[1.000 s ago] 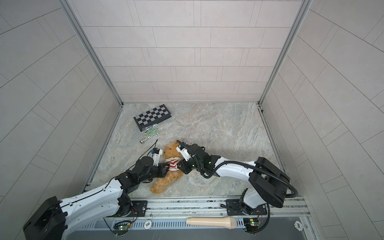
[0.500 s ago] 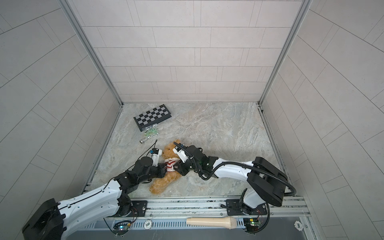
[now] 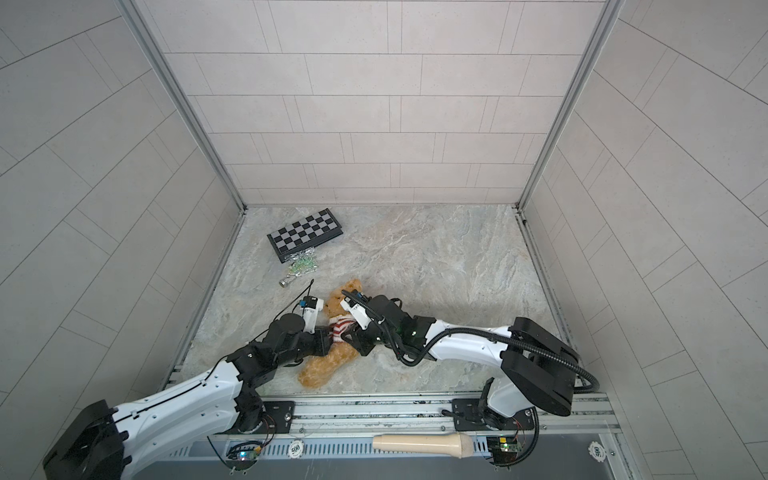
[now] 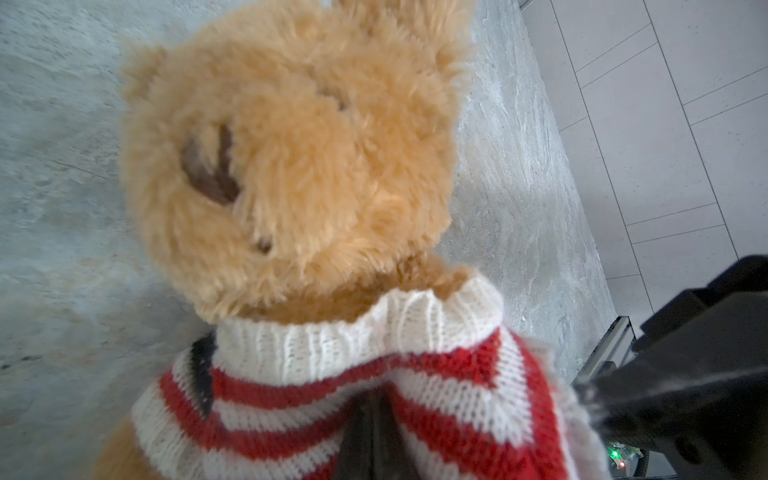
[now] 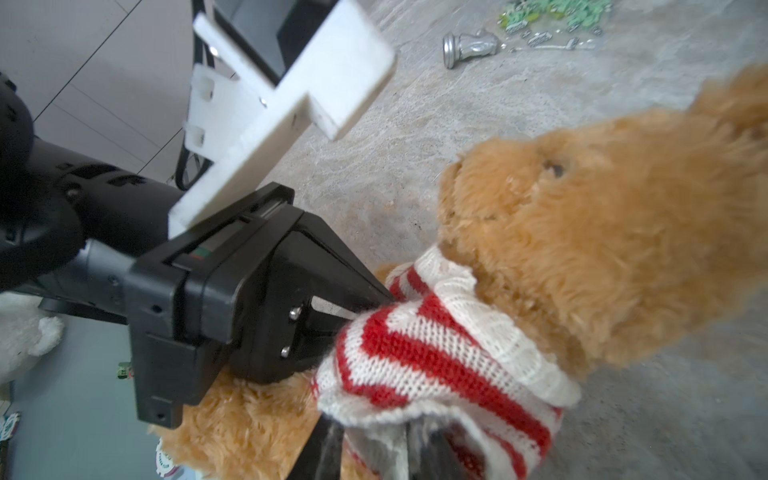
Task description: Dress the teddy bear
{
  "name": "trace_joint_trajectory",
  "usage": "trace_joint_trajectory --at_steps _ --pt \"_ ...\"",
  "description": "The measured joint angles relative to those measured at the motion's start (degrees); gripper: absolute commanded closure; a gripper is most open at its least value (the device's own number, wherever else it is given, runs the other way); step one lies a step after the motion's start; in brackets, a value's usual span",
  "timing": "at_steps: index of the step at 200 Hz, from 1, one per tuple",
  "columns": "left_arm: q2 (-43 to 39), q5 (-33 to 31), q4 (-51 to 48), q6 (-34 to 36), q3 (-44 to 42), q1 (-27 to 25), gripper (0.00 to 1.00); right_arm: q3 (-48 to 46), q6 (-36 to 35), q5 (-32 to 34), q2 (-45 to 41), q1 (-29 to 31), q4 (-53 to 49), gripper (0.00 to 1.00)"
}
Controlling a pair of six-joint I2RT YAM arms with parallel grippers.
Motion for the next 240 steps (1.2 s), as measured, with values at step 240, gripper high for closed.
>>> trace_joint_trajectory --at_steps 240 --pt "2.69 0.02 5.11 -0.04 -0.85 0.0 0.99 -7.91 2.8 7.34 -8.13 -3.28 -1.03 0.82"
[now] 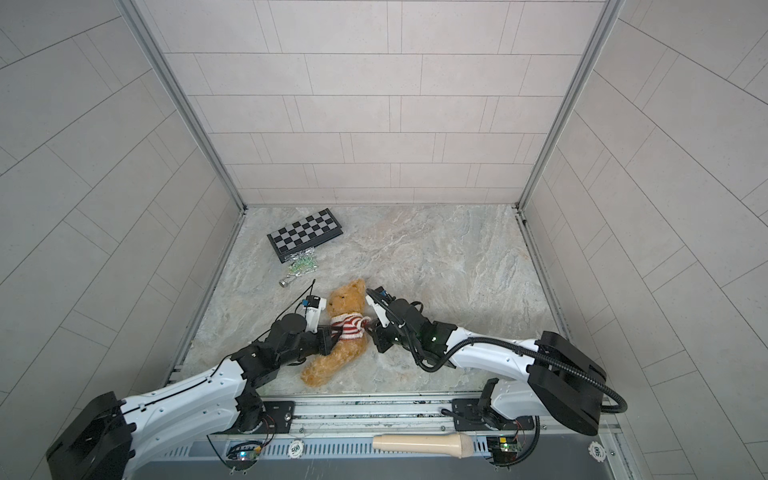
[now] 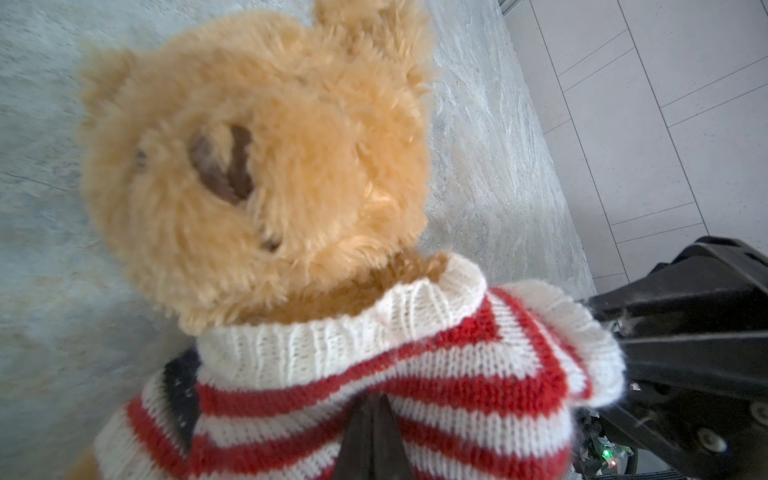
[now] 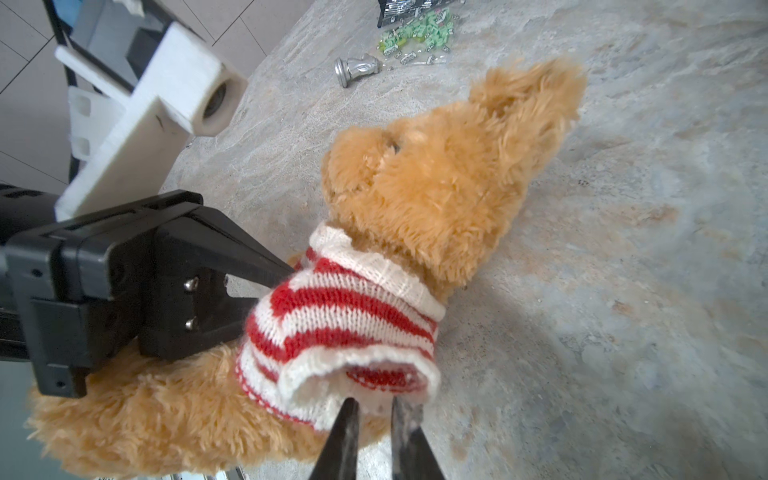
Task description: Dress the teddy bear
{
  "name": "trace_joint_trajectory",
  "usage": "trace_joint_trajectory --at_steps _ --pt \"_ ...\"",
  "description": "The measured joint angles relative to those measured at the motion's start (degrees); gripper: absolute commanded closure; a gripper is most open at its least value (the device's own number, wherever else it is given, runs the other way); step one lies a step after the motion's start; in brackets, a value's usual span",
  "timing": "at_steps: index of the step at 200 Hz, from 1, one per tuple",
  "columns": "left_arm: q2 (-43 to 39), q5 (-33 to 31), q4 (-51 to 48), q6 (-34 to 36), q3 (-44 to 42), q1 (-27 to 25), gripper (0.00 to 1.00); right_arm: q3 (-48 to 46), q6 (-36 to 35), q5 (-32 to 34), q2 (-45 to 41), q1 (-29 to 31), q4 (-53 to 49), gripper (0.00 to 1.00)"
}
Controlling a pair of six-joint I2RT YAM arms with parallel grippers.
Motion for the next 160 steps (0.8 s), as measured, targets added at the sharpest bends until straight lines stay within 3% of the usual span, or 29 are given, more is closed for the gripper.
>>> trace_joint_trajectory --at_steps 67,160 --pt "-0.39 -0.02 0.24 -0.02 -0.35 0.0 0.98 2.89 -0.7 -0.33 3.78 0.0 0.66 0.82" --pt "-0.81 -0.02 -0.11 0.0 -0.74 0.0 0.98 8.15 -2.08 -7.21 10.29 -0.48 1.81 0.63"
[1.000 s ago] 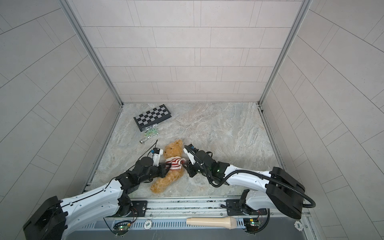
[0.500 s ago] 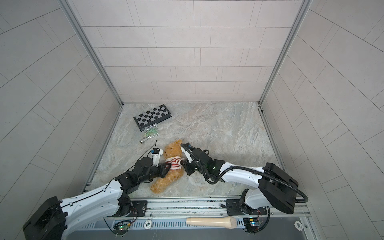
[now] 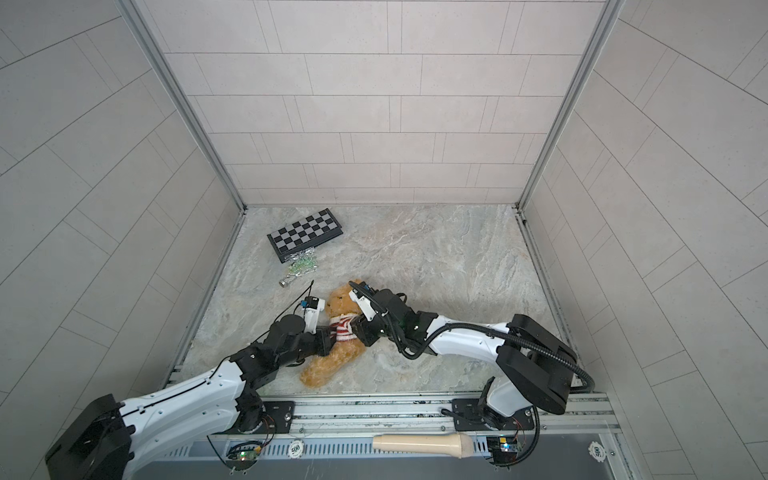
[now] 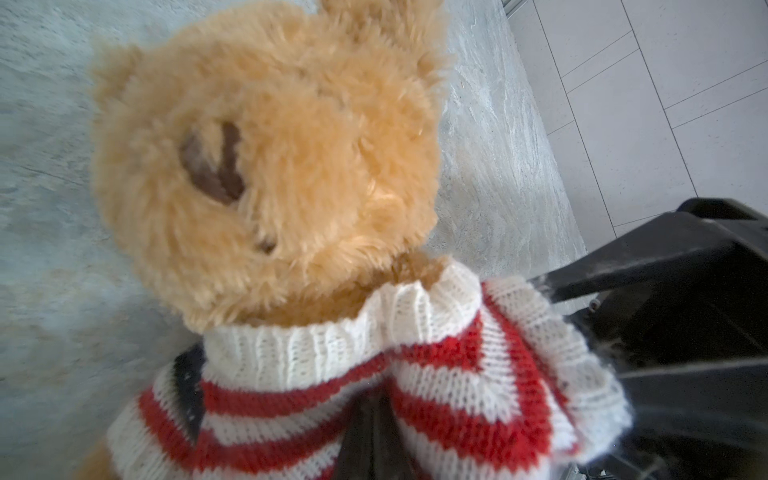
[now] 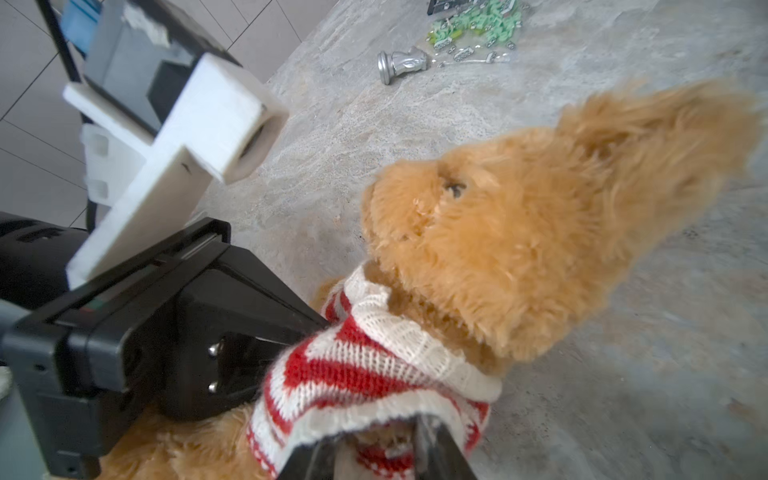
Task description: Dress the teddy bear
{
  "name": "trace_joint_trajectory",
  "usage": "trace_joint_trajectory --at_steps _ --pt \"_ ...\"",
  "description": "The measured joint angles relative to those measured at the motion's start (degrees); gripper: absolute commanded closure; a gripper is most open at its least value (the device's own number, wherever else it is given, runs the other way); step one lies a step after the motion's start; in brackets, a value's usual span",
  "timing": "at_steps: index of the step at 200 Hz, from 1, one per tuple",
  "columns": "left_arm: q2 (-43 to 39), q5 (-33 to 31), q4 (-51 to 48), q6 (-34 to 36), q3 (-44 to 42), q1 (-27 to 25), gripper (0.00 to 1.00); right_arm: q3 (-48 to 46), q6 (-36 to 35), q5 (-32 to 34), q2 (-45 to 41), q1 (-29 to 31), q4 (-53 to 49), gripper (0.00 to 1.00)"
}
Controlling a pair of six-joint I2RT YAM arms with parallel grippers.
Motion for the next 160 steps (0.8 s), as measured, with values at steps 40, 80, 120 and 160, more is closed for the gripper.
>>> trace_joint_trajectory --at_steps 40,80,120,160 --pt "0.0 -0.02 -0.42 0.02 -0.02 0.0 0.98 1.18 0.39 -1.84 2.36 -0.26 1.36 0.65" --pt "0.0 -0.2 -0.83 0.02 -0.02 0.0 0.98 2.14 0.72 -2.27 4.11 -0.31 1.68 0.78" --pt "0.07 -0.26 -0.85 0.02 -0.02 0.0 0.99 2.25 0.85 -2.27 4.31 -0.76 1.29 0.92" --pt "-0.26 -0.48 -1.01 0.02 -0.02 0.0 0.99 2.29 0.63 -2.21 3.54 -0.98 -0.17 1.0"
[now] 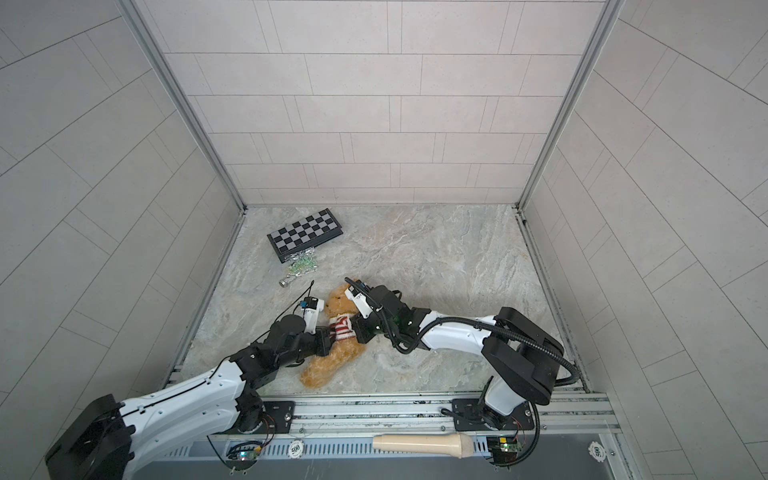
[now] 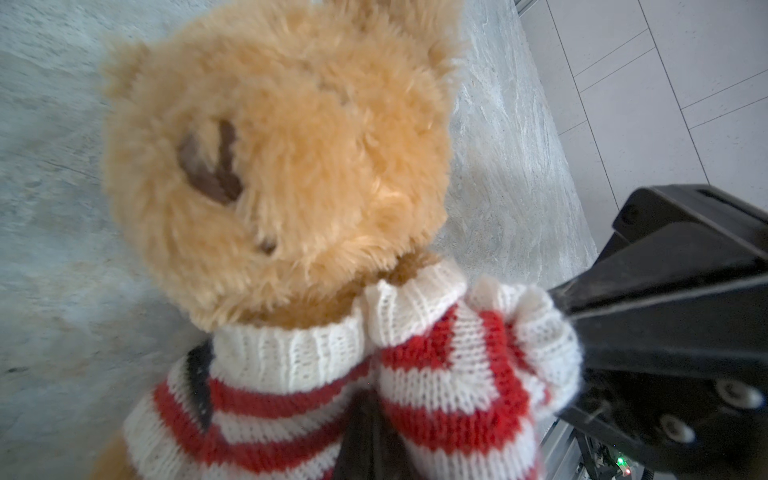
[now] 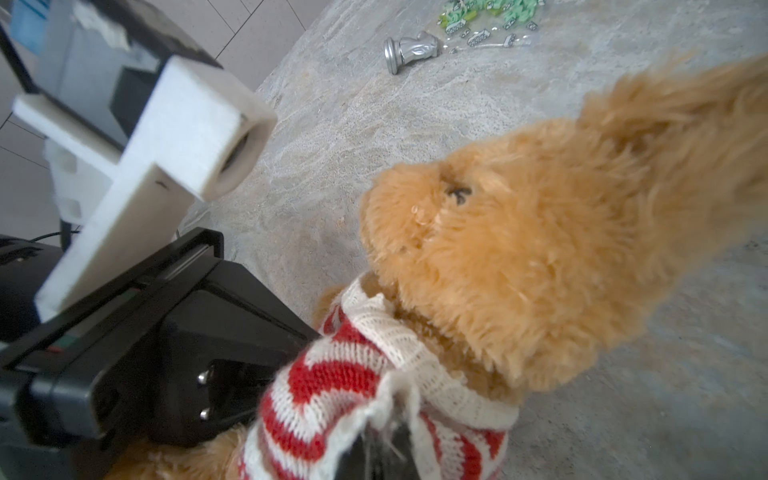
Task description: Dress the teddy bear
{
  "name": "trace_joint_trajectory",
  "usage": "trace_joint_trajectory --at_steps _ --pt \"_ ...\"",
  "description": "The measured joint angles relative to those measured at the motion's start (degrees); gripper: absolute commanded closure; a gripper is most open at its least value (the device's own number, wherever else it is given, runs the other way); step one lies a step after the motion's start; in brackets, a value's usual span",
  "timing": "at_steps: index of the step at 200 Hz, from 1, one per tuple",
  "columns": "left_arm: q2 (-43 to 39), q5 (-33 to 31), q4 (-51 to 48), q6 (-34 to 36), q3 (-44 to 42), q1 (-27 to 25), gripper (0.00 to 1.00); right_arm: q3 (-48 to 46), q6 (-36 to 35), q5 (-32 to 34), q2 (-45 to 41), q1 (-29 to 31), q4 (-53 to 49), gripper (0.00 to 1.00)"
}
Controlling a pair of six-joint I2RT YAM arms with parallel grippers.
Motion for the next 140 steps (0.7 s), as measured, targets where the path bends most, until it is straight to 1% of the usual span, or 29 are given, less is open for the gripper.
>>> trace_joint_trajectory --at_steps 30,76,107,135,140 --pt "-1.29 -0.33 -0.68 0.24 0.0 0.02 1.0 -0.48 0.13 1.05 -3.28 0.0 -2.86 1.0" --pt "-1.05 0.09 -0.33 1.53 0.0 0.55 1.0 -5.49 0.92 1.18 -11.67 0.02 -4.63 1.0" --pt "0.7 0.55 1.01 2.45 0.02 0.9 1.0 -6.58 2.58 -0.55 -14.25 0.02 -5.07 1.0" --pt "1.66 0.87 0.81 3.87 1.16 1.38 1.0 -7.32 3.93 -0.28 -16.7 0.02 -6.08 1.0" --pt "1.66 0.9 0.31 4.11 1.6 1.4 0.99 -7.3 4.13 0.09 -17.0 0.02 -6.45 1.0"
